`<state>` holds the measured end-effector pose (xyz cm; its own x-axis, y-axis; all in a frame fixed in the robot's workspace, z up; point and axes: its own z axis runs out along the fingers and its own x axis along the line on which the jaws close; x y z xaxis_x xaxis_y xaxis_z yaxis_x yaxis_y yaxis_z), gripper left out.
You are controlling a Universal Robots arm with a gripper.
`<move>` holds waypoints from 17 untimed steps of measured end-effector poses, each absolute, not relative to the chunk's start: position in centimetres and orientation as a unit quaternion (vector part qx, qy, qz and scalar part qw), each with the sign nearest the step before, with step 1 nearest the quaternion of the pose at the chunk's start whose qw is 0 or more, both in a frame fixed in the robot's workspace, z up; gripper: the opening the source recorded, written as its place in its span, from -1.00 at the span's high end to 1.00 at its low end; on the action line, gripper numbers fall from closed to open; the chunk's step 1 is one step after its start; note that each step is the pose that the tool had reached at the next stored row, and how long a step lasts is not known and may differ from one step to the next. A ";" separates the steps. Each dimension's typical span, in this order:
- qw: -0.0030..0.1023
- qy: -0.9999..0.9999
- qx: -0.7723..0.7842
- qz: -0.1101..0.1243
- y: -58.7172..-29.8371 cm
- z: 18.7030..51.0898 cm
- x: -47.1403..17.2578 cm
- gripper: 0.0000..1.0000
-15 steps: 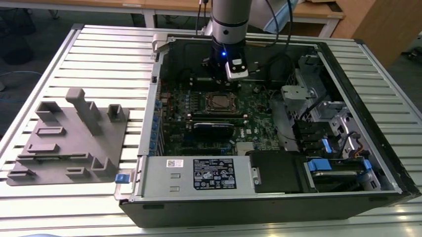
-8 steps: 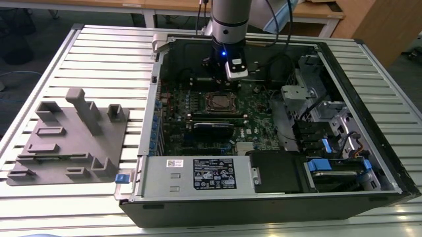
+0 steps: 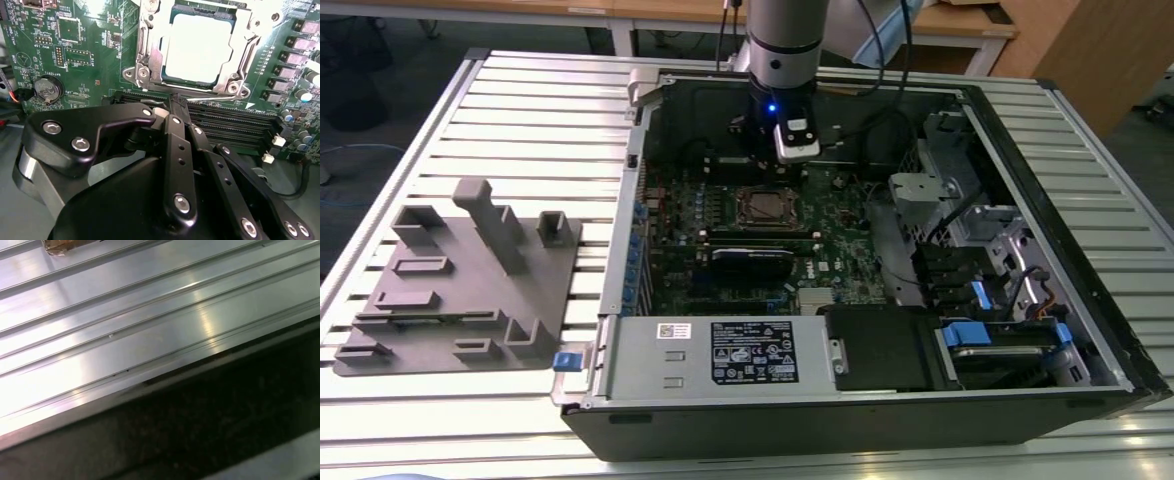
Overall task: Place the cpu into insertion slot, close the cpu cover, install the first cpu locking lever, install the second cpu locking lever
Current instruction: 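Install the first cpu locking lever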
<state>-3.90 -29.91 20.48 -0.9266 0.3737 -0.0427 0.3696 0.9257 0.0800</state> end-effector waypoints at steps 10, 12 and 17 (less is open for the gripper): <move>0.030 0.981 0.190 0.036 -29.8 20.4 -3.9 0.79; 0.032 0.981 0.190 0.037 -29.8 20.4 -3.9 0.79; 0.033 0.981 0.190 0.039 -29.8 20.3 -3.9 0.79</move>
